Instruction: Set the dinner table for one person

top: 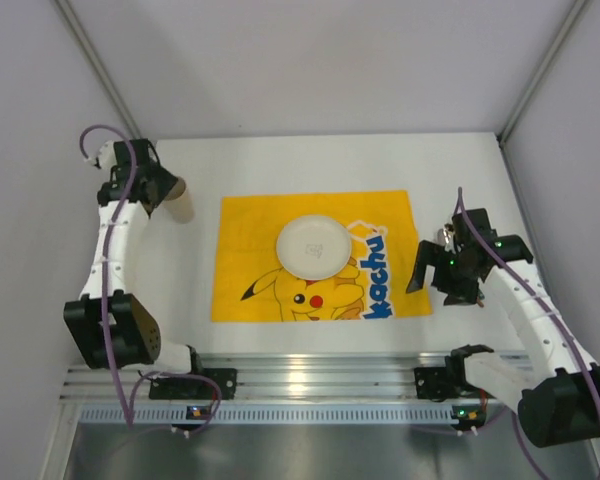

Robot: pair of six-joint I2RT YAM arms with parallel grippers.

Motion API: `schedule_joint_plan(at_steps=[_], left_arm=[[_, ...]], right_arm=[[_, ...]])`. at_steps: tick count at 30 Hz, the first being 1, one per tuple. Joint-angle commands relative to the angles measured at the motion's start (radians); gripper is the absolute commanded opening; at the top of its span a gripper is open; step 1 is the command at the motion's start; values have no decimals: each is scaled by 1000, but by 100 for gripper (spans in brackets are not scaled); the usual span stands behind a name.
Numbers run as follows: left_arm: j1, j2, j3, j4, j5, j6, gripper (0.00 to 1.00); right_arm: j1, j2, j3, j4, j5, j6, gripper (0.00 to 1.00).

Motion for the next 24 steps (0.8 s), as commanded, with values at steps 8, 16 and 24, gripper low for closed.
schedule_joint_plan(at_steps=[8, 16, 24], left_arm=[[225, 215, 67, -72, 31, 47, 63], [233, 260, 87, 34, 94, 60, 58], [236, 145, 18, 118, 114, 41, 57]], right_arm=[[7, -21, 14, 33, 5, -4, 100], [4, -1, 25, 25, 12, -22, 100], [3, 20, 14, 38, 14, -27, 100]])
